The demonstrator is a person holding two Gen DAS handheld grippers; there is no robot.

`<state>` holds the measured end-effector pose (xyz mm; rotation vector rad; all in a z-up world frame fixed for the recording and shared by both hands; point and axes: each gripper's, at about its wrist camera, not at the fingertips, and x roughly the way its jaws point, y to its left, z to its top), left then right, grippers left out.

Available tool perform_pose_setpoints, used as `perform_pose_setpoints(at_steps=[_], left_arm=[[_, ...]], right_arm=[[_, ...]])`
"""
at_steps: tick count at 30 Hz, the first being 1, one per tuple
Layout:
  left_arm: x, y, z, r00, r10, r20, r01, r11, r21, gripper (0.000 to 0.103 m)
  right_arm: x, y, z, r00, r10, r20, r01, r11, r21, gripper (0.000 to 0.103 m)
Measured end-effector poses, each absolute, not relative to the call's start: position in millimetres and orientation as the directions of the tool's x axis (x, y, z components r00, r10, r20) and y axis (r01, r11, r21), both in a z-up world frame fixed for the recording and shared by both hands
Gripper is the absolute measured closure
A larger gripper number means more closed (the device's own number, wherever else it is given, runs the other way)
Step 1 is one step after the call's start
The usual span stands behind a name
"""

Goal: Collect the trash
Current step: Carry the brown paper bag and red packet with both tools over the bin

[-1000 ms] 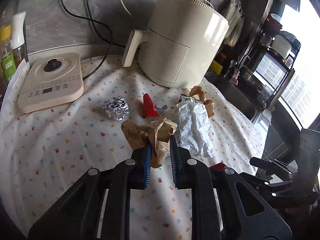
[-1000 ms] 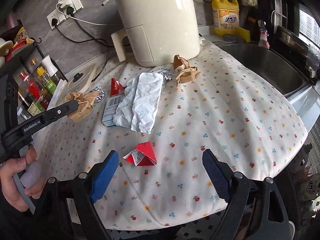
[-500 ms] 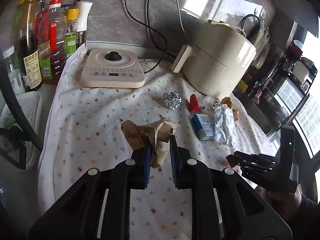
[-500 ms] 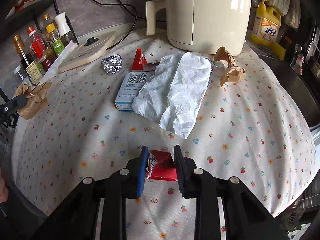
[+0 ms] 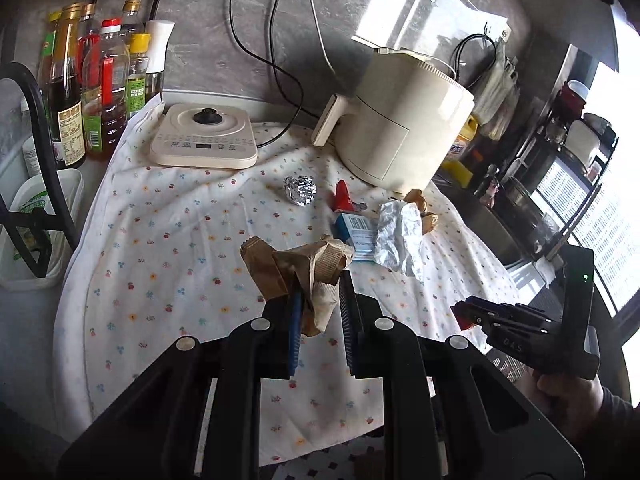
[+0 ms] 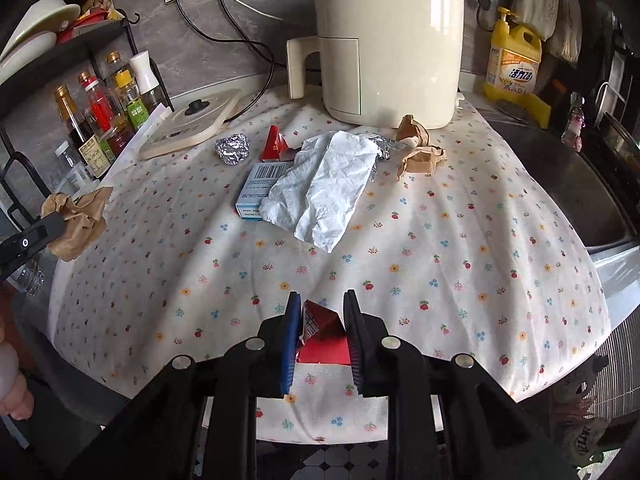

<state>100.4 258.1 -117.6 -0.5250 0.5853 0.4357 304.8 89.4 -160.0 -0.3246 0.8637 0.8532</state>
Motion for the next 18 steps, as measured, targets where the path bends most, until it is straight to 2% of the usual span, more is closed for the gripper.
perform_pose_setpoints(at_steps=[12,18], left_arm=[[118.9,169.5,-118.8,0.759,0.157,-0.632,-0.440,0.839,-0.320,0.085],[130.8,116.6,-121.8,0.768,0.100,-0.632,-0.377,0.869,-0.320,0.085]], right_arm=[[295.7,-26.4,-148.5,0.411,0.525,-0.745,-0.695,0.709,0.116,0.081],[294.6,-97.7,-161.8,0.431,0.489,-0.759,-0.631,0.764,0.134,0.081]])
